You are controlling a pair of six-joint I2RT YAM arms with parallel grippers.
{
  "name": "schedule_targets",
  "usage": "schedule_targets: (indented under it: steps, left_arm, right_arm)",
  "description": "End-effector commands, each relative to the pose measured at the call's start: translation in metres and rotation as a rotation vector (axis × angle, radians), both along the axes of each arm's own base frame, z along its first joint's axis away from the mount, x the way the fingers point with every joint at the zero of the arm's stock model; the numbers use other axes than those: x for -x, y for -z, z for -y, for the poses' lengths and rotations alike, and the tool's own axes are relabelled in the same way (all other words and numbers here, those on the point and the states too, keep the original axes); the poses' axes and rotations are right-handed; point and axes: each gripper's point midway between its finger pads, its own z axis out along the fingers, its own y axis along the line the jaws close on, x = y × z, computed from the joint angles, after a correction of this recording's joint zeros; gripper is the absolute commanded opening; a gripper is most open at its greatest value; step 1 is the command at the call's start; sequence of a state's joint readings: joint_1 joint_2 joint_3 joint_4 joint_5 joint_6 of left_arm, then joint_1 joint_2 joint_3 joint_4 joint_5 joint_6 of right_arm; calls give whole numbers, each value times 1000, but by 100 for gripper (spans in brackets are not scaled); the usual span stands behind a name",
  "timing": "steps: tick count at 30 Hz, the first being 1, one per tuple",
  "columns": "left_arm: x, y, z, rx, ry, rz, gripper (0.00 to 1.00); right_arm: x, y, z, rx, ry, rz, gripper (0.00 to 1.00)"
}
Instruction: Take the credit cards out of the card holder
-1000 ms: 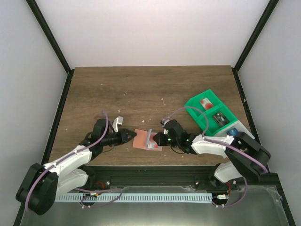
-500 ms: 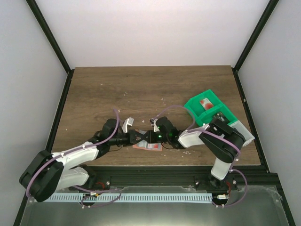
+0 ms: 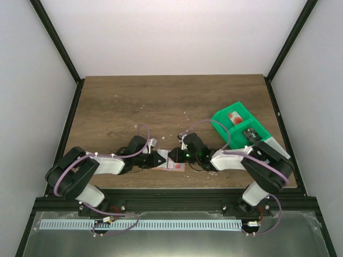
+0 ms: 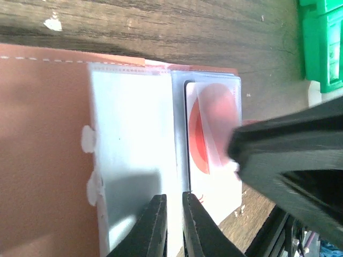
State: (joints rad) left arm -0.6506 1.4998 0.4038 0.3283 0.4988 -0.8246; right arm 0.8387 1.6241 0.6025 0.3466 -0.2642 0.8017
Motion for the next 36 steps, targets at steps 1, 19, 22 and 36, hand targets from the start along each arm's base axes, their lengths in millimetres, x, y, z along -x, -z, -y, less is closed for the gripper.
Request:
schedule_targets:
  steps: [1, 19, 22, 36]
  left_arm:
    - [-8, -6, 3, 14, 5, 74, 12]
    - [5, 0, 12, 95, 44, 10, 28]
    - [5, 1, 12, 97, 42, 6, 28]
    - [7, 4, 14, 109, 47, -11, 23]
  right_arm:
    - [-2, -11, 25, 60, 61, 49, 13]
    - [7, 16, 59, 179, 126, 19, 14]
    - [9, 22, 60, 185, 128, 6, 13]
    - [15, 33, 62, 196, 114, -19, 6]
